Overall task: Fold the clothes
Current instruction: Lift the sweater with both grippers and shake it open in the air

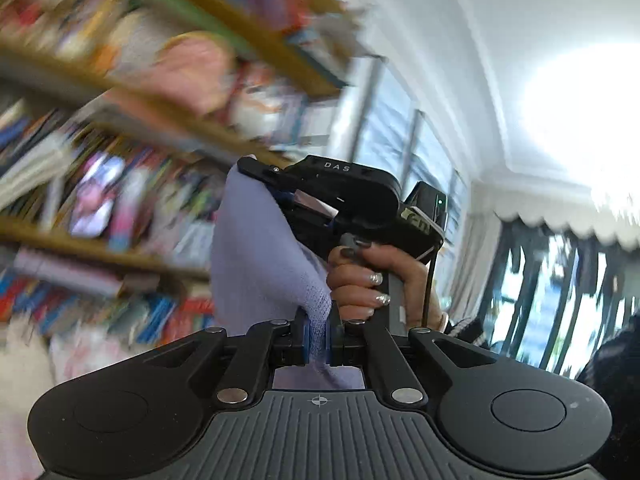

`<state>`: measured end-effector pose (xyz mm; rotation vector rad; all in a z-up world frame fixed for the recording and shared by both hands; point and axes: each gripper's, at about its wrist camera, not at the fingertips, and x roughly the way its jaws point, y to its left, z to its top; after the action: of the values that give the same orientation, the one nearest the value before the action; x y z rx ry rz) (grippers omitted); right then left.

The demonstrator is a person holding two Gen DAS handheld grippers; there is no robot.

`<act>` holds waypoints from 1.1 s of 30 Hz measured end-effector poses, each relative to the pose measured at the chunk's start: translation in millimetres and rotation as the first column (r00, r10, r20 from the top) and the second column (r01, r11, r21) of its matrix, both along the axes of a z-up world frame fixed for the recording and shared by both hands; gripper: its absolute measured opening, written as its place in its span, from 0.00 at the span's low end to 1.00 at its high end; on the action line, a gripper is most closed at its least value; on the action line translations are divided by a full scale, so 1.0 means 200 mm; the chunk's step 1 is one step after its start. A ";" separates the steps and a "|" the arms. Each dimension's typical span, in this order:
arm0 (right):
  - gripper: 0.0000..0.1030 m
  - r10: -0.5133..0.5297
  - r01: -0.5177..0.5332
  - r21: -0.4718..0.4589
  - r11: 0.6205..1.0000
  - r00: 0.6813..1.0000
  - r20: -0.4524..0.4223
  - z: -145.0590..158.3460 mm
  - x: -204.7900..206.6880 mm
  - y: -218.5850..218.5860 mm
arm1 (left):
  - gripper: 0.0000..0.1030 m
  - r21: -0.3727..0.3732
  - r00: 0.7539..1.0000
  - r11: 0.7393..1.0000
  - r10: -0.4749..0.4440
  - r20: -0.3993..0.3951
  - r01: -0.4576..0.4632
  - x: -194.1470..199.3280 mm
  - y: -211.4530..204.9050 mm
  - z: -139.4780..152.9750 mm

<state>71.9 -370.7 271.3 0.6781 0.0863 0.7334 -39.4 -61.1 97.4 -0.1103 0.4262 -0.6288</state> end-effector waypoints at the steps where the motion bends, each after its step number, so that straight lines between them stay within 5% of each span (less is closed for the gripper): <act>1: 0.08 0.014 -0.015 -0.029 0.999 0.998 -0.054 -0.06 0.06 0.08 | 0.05 -0.006 0.999 1.000 0.023 -0.041 -0.023 0.01 0.06 -0.05; 4: 0.08 0.000 -0.043 -0.137 0.990 0.952 -0.305 -0.43 0.22 0.32 | 0.05 -0.020 0.982 0.995 0.090 -0.163 -0.095 0.04 0.22 -0.21; 7: 0.08 -0.070 -0.082 -0.262 0.962 0.849 -0.525 -0.88 0.33 0.54 | 0.04 -0.024 0.947 0.986 0.153 -0.283 -0.167 0.08 0.39 -0.37; 10: 0.07 -0.096 -0.151 -0.331 0.931 0.775 -0.624 -1.18 0.36 0.75 | 0.04 0.003 0.920 0.978 0.199 -0.338 -0.211 0.09 0.52 -0.46; 18: 0.08 -0.098 -0.236 -0.488 0.840 0.819 -0.565 -1.22 0.49 1.30 | 0.05 0.100 0.865 0.953 0.303 -0.401 -0.287 0.15 0.79 -0.60; 20: 0.15 -0.102 -0.247 -0.510 0.824 0.821 -0.561 -1.24 0.52 1.35 | 0.05 0.119 0.856 0.944 0.329 -0.399 -0.308 0.19 0.81 -0.62; 23: 0.40 -0.103 -0.233 -0.507 0.830 0.829 -0.549 -1.23 0.44 1.27 | 0.06 0.144 0.847 0.934 0.356 -0.394 -0.326 0.21 0.85 -0.65; 27: 0.43 -0.142 -0.168 -0.532 0.830 0.858 -0.493 -1.19 0.26 1.02 | 0.06 0.167 0.843 0.932 0.362 -0.398 -0.321 0.25 0.86 -0.69; 33: 0.44 -0.412 -0.061 -0.754 0.654 0.807 -0.423 -1.27 0.01 0.64 | 0.11 0.195 0.838 0.923 0.382 -0.389 -0.330 0.34 0.90 -0.69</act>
<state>74.0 -243.1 16.6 0.0693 0.8279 0.2090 29.2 118.1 -41.2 -0.2076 0.8406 -0.2002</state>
